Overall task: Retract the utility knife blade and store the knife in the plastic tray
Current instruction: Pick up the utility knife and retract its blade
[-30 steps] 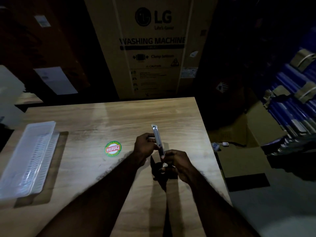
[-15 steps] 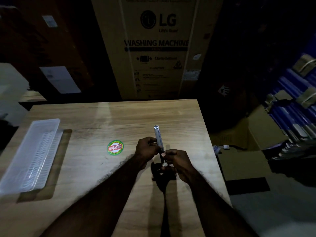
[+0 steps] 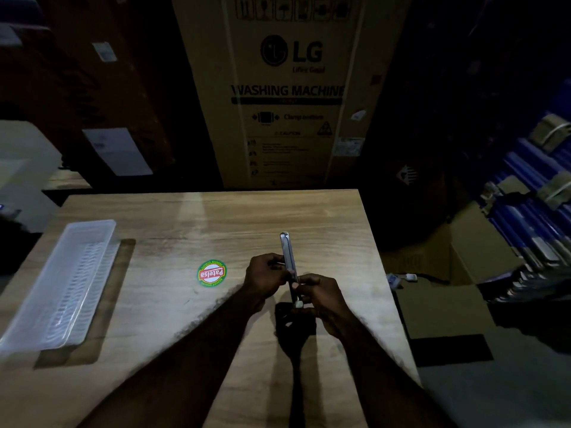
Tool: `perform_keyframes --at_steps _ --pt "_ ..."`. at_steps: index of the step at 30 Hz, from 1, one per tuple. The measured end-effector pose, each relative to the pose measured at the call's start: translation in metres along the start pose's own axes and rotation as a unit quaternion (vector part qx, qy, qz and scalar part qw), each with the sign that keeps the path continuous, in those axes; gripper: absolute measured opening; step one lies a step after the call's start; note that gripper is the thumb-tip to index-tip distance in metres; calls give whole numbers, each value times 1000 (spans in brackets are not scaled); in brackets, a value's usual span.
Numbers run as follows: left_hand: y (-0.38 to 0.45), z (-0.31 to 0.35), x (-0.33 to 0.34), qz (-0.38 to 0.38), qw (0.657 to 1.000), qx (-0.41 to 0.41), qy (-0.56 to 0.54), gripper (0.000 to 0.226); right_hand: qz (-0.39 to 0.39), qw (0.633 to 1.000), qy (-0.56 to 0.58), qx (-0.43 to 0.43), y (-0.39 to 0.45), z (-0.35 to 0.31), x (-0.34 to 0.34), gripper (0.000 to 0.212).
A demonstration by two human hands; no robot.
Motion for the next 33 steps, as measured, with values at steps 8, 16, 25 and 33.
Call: perform_keyframes --at_steps 8,16,25,33 --pt "-2 33 -37 35 996 79 -12 18 -28 997 -38 -53 -11 -44 33 12" --pt "-15 53 -111 79 987 140 31 24 -92 988 -73 -98 -32 -71 93 19" --pt "-44 13 -215 132 981 122 68 14 -166 968 -136 -127 -61 -42 191 12" --pt "-41 -28 -304 155 961 141 180 17 -138 972 -172 -82 -72 -11 288 11"
Point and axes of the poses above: each hand's wrist, its own y-axis towards the middle knuckle, its own x-axis out of the palm, z = x × y, the point moved 4 cm from there along y, towards the middle knuckle, and after that the axes turned 7 degrees about z, right-handed, at the moved point
